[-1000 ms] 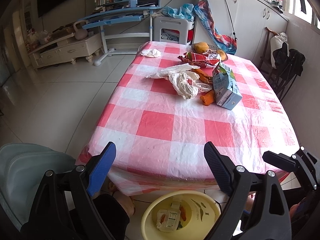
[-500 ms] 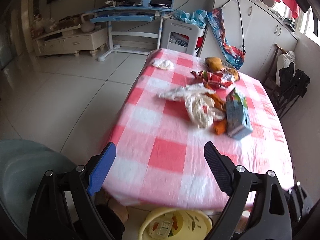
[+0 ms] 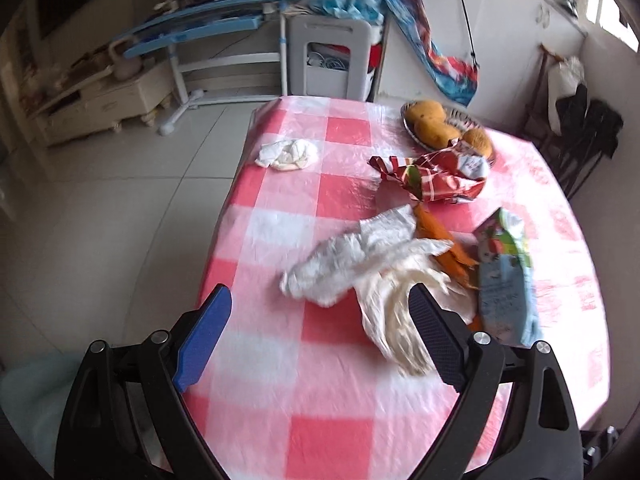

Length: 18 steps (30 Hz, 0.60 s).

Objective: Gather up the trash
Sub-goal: 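Reach the left tool to the table and close it on the white tissue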

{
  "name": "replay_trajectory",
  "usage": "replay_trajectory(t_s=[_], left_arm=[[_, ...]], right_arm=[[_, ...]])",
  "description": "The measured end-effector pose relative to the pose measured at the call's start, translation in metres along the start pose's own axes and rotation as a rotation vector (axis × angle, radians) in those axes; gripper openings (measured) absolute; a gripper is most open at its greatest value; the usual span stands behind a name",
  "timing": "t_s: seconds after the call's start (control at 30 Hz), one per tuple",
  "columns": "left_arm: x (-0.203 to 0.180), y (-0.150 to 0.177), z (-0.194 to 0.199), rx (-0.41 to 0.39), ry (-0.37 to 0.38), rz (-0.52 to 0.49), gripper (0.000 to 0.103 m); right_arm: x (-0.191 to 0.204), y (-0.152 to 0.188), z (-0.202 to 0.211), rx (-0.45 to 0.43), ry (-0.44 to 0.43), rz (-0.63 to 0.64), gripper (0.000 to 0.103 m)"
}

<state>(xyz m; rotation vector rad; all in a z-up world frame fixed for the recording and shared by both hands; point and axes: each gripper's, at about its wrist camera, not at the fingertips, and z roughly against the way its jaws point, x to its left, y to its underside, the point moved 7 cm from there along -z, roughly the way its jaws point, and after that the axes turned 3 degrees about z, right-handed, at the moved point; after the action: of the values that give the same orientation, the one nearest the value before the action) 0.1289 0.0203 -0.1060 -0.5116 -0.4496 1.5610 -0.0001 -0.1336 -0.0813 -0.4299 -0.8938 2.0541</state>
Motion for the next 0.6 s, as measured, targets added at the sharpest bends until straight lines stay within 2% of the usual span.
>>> replay_trajectory(t_s=[0.07,0.2,0.3,0.37,0.43,0.47,0.53,0.6], left_arm=[[-0.006,-0.004,-0.013,0.020,0.003,-0.039,0.087],[-0.010,-0.011,-0.040,0.054,-0.057,-0.078,0.085],[-0.008,-0.010,-0.058,0.112,-0.053,-0.044,0.063],[-0.009,-0.006,-0.064,0.141,-0.035,-0.030,0.038],[-0.011,-0.004,-0.065,0.146,-0.016,-0.026,0.023],[-0.010,-0.003,-0.063,0.146,0.000,-0.017,0.017],[-0.011,-0.003,-0.057,0.152,0.064,0.023,0.012],[-0.009,-0.004,-0.043,0.126,0.110,0.062,0.007]], right_arm=[[0.002,0.001,-0.001,0.005,-0.007,-0.001,0.079],[0.001,0.004,-0.001,0.012,-0.002,0.007,0.079],[-0.002,0.005,-0.001,0.018,0.002,0.001,0.079],[-0.005,0.006,-0.001,0.022,0.006,-0.005,0.079],[-0.007,0.005,-0.001,0.021,0.007,-0.008,0.079],[-0.006,0.005,0.000,0.018,0.006,-0.006,0.079],[-0.004,0.004,0.001,0.016,0.005,0.001,0.079],[-0.001,0.004,0.002,0.015,0.006,0.013,0.079]])
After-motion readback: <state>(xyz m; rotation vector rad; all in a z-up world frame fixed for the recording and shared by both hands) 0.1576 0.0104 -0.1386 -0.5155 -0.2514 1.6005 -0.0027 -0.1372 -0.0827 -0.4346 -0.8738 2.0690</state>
